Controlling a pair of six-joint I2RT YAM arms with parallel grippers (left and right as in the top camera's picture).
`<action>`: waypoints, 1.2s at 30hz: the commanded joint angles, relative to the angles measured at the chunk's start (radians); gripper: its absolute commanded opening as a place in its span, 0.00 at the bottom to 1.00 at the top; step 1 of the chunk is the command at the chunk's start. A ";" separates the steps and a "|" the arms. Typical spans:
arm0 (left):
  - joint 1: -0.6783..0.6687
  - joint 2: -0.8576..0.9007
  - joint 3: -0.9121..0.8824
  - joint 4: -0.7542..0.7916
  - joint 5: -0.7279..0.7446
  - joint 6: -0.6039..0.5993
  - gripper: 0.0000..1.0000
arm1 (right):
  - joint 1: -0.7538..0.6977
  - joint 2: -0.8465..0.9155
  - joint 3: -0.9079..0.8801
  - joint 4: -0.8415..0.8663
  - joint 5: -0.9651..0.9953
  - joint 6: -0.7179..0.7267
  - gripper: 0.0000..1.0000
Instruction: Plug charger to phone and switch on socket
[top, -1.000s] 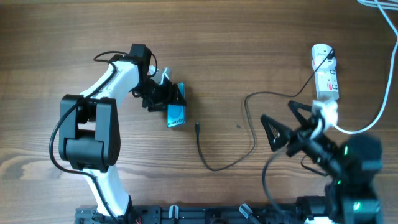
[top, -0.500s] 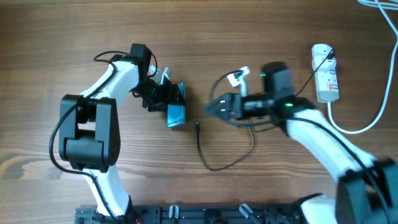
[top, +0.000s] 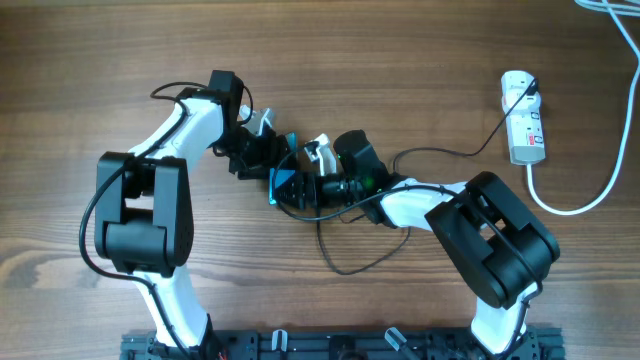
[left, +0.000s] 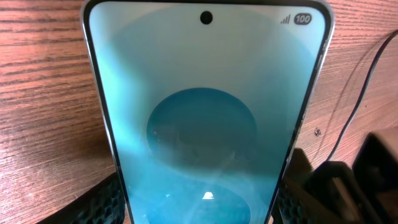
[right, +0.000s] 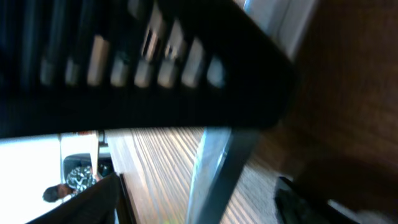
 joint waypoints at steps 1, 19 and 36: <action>0.006 -0.011 -0.002 -0.001 0.031 0.016 0.63 | 0.002 0.013 0.008 0.032 0.048 0.013 0.63; 0.006 -0.011 -0.002 -0.002 0.031 0.016 0.64 | 0.002 0.013 0.008 0.169 0.121 0.087 0.23; 0.005 -0.011 -0.002 -0.005 0.030 0.016 1.00 | 0.002 0.013 0.008 0.165 0.114 0.105 0.04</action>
